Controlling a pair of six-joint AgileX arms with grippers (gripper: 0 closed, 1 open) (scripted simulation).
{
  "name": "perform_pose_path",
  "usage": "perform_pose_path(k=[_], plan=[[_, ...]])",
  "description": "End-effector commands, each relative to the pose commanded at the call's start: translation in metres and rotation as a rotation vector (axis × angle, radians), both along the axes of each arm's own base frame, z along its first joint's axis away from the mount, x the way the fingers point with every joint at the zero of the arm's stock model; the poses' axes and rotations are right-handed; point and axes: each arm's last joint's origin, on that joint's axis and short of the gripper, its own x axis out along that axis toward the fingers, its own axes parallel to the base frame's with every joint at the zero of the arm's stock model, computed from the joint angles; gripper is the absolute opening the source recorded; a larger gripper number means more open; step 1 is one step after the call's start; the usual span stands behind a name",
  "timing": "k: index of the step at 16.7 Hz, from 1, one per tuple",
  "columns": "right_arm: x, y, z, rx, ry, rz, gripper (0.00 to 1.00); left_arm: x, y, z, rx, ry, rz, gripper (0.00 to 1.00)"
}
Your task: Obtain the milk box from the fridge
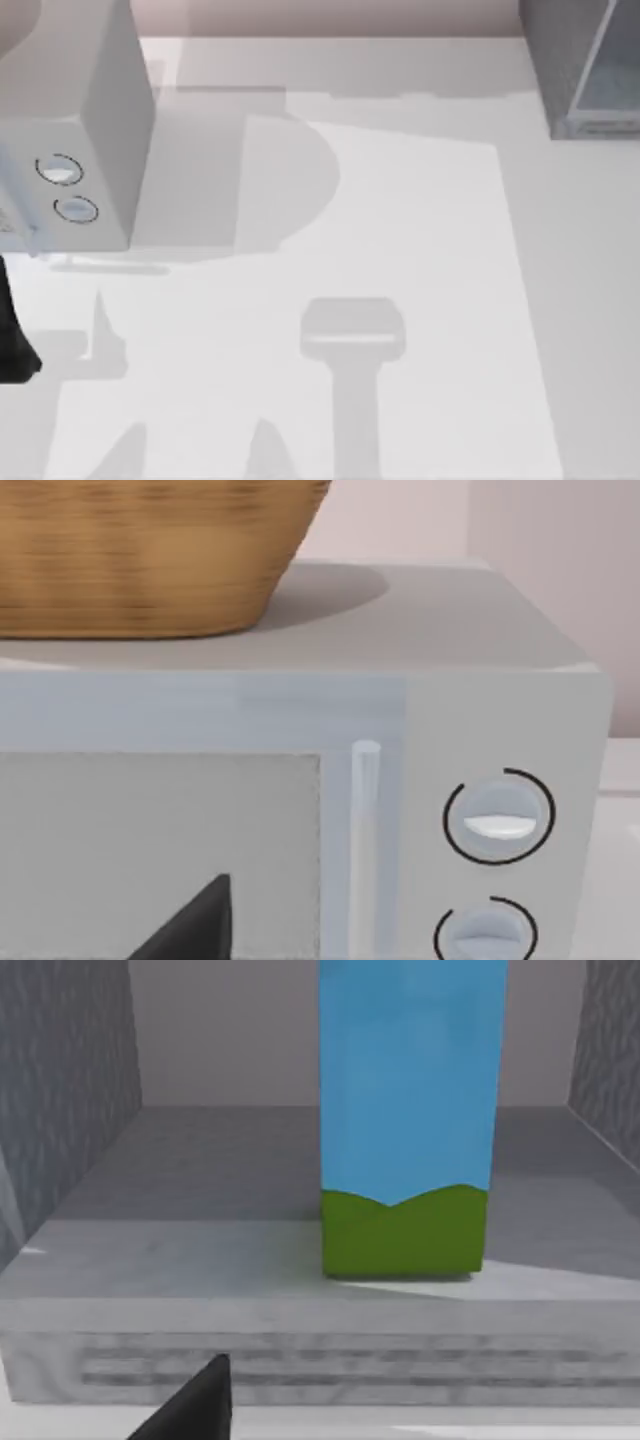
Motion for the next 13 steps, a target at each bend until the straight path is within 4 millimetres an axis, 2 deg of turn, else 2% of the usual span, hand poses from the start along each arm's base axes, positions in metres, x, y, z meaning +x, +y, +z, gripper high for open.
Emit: perform_pose_path(k=[4, 7, 10, 13], plan=[[0.077, -0.011, 0.005, -0.014, -0.028, -0.005, 1.00, 0.000, 0.000, 0.000, 0.000, 0.000, 0.000, 1.00], [0.129, -0.009, 0.010, -0.018, -0.034, -0.011, 1.00, 0.000, 0.000, 0.000, 0.000, 0.000, 0.000, 1.00], [0.159, 0.000, 0.012, -0.016, -0.019, -0.015, 1.00, 0.000, 0.000, 0.000, 0.000, 0.000, 0.000, 1.00], [0.166, 0.003, 0.012, -0.015, -0.014, -0.016, 1.00, 0.000, 0.000, 0.000, 0.000, 0.000, 0.000, 1.00]])
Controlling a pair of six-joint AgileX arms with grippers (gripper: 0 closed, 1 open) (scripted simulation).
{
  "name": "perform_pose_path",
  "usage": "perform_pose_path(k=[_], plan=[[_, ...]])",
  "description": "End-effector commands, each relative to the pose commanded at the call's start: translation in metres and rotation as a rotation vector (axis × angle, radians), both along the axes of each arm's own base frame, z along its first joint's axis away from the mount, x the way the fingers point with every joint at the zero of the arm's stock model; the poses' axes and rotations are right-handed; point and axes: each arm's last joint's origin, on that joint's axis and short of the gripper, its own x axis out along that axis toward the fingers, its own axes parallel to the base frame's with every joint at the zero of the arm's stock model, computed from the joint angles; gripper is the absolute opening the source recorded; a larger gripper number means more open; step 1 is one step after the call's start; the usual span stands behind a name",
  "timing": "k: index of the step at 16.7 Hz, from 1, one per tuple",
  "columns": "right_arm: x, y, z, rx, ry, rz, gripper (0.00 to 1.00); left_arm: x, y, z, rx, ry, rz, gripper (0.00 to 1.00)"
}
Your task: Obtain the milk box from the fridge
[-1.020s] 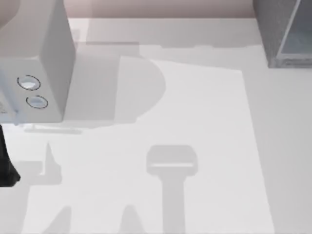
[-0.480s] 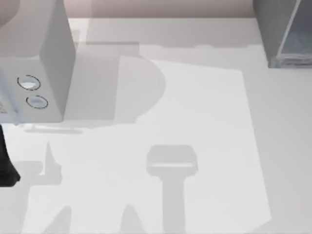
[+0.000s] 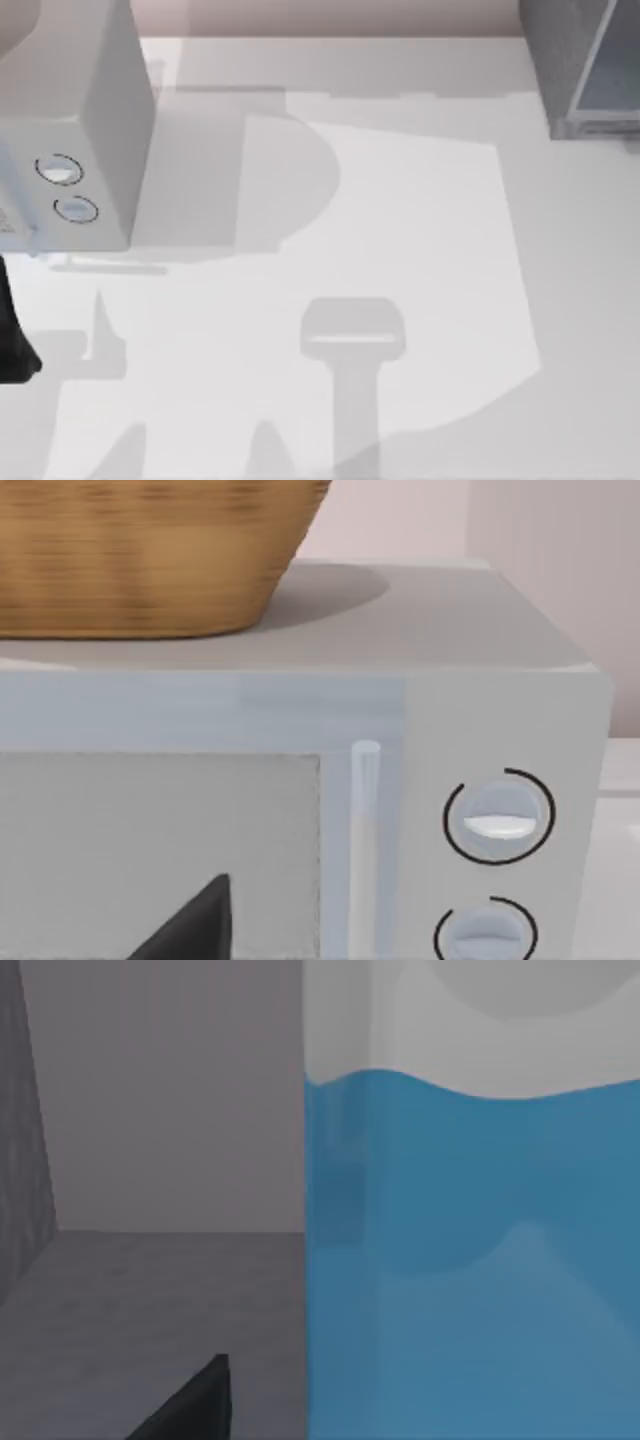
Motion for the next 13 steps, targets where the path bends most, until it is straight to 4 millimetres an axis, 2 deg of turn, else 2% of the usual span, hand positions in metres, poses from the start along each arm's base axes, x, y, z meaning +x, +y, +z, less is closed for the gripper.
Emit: perform_pose_path(k=[5, 11, 13], plan=[[0.003, -0.002, -0.001, 0.001, 0.001, -0.001, 1.00, 0.000, 0.000, 0.000, 0.000, 0.000, 0.000, 1.00], [0.051, -0.002, 0.001, -0.002, -0.007, 0.000, 1.00, 0.000, 0.000, 0.000, 0.000, 0.000, 0.000, 1.00], [0.059, -0.001, 0.000, 0.000, -0.001, 0.000, 1.00, 0.000, 0.000, 0.000, 0.000, 0.000, 0.000, 1.00]])
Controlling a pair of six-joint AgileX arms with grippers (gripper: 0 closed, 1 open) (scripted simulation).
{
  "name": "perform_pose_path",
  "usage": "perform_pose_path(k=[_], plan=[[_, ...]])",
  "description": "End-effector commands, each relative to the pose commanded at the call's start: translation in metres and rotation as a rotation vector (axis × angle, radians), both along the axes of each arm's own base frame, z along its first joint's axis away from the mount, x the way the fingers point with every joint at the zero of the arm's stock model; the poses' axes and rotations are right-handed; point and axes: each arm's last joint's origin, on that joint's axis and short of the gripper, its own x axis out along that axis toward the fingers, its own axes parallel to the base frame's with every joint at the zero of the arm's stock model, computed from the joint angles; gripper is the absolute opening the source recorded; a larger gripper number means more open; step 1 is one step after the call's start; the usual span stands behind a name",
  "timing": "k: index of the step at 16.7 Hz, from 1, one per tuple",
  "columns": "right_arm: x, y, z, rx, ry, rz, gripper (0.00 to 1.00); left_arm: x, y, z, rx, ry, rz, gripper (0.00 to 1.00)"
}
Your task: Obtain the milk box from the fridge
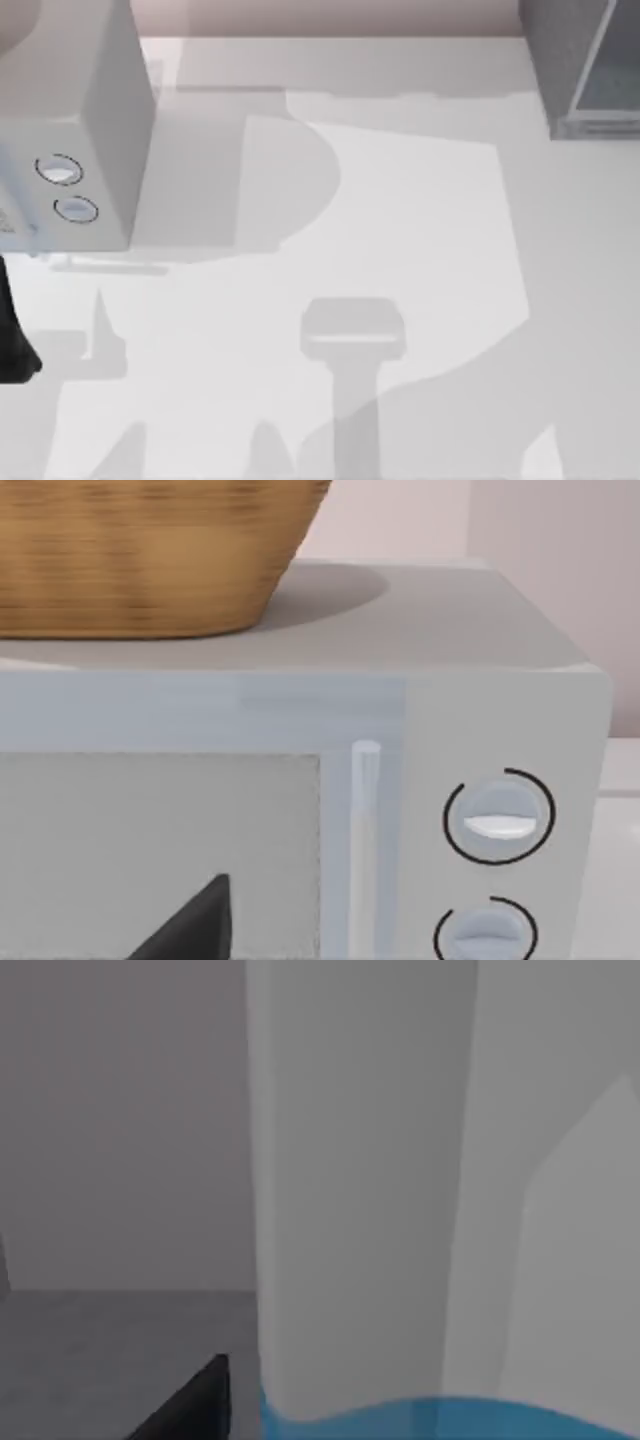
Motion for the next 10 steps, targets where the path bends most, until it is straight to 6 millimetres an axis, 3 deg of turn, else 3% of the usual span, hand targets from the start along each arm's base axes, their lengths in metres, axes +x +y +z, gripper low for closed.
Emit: perform_pose_path(k=[4, 10], plan=[[0.0010, 0.0002, -0.0001, 0.000, 0.001, 0.000, 1.00, 0.0000, 0.0000, 0.0000, 0.000, 0.000, 0.000, 1.00], [0.0010, 0.0002, -0.0001, 0.000, 0.001, 0.000, 0.55, 0.0000, 0.0000, 0.0000, 0.000, 0.000, 0.000, 1.00]])
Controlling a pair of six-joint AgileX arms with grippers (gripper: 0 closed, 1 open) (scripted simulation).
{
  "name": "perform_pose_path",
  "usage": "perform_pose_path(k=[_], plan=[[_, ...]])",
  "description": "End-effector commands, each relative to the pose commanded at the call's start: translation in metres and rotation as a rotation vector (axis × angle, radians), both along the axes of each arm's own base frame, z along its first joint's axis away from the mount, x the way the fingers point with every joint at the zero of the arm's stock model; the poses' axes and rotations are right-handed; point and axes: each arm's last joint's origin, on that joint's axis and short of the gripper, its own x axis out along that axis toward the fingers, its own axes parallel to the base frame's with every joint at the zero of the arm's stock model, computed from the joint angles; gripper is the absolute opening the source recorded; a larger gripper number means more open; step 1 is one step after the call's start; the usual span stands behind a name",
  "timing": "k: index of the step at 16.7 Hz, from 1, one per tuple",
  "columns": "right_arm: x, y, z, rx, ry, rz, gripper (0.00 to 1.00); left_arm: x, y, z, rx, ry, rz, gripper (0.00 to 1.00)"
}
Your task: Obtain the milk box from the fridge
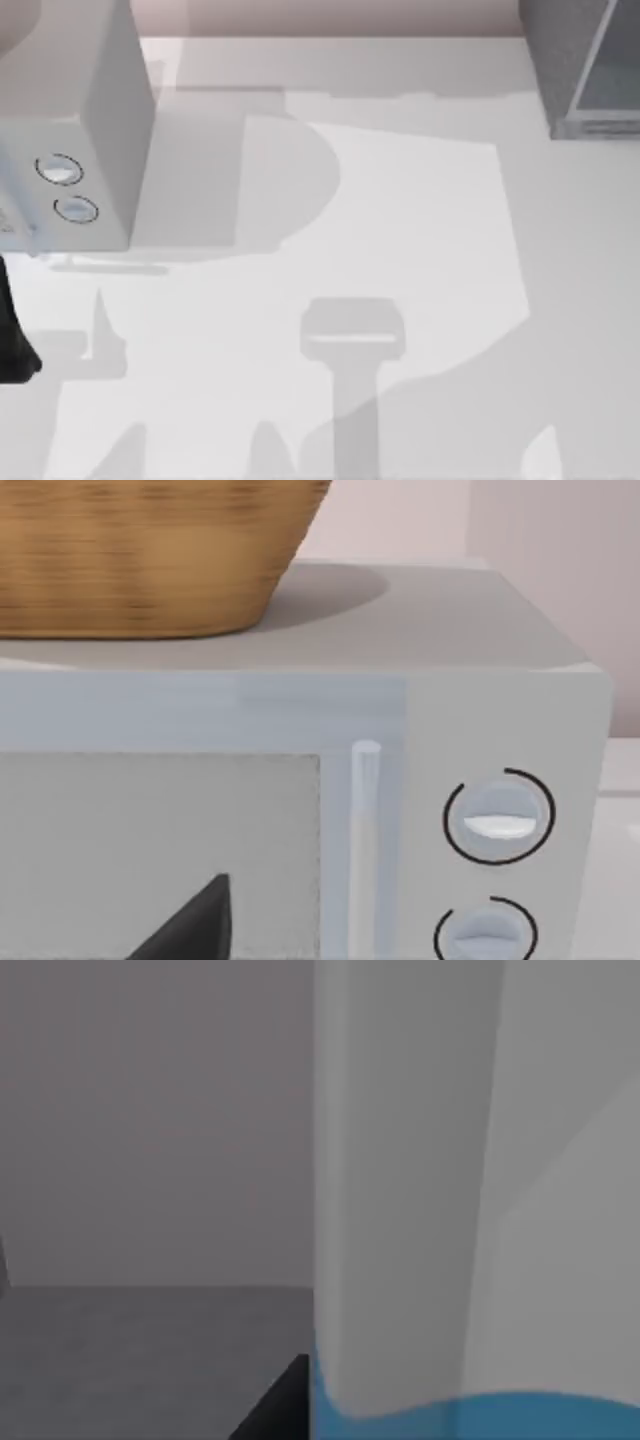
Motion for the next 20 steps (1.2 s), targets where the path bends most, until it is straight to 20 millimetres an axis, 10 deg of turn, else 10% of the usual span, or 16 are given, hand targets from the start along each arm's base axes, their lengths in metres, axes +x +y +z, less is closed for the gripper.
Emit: perform_pose_path(k=[7, 20], plan=[[0.000, 0.000, 0.000, 0.000, 0.000, 0.000, 0.02, 0.000, 0.000, 0.000, 0.000, 0.000, 0.000, 1.00], [0.000, -0.002, 0.021, 0.000, -0.001, -0.004, 0.00, 0.000, 0.000, 0.000, 0.000, 0.000, 0.000, 1.00]])
